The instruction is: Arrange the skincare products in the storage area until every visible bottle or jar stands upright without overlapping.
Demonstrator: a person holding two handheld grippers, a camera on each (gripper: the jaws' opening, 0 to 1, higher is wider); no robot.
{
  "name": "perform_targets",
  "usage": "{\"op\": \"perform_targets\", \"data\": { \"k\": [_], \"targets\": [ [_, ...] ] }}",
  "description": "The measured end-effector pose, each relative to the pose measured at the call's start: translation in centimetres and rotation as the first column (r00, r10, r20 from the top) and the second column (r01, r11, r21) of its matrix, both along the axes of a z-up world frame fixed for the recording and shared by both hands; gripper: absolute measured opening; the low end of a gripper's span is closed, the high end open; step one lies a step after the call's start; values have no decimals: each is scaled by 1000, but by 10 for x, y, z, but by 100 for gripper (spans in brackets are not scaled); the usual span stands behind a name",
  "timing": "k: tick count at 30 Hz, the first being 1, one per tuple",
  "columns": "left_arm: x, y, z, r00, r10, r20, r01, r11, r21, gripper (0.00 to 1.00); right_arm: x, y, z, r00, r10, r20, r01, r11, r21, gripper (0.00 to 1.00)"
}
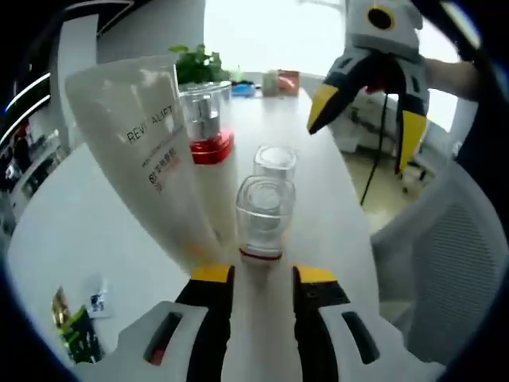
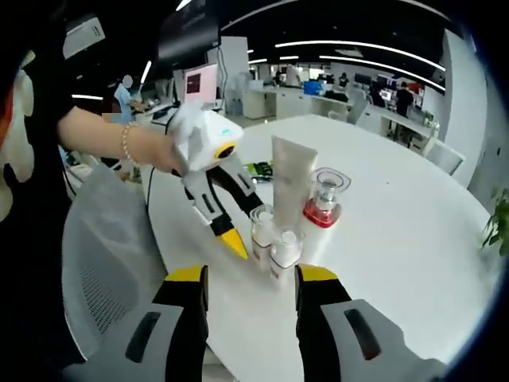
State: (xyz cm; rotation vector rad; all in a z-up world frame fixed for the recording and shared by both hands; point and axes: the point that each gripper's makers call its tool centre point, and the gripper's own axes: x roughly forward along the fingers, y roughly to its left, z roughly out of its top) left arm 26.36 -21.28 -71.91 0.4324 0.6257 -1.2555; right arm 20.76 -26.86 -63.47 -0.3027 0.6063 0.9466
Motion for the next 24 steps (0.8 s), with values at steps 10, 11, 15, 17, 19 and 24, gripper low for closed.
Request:
{"op": "perform_targets", "data": {
  "k": [10,11,15,17,19,24],
  "targets": [
    [-13,29,20,993,114,-42,-115,993,-33,45,-8,23,6,999,-32,2,32,999,37,54],
    [-14,33,22,991,127,-49,-129,991,-38,47,-9,26,6,999,-36,-1,36,999,41,55],
    [-23,54,28,982,178,-59,-181,982,-47,49,-16,38,5,999,-43,-4,43,998,54,55],
    [-29,66,30,974,212,-81,-217,975,-51,50,-19,42,5,999,-46,-5,46,997,55,58],
    [-31,80,30,963,252,-91,-258,964,-61,54,-23,45,4,998,-59,-9,59,997,55,59],
    [-39,110,35,933,335,-135,-349,932,-100,59,-28,49,0,990,-133,-36,136,985,102,67]
  ]
}}
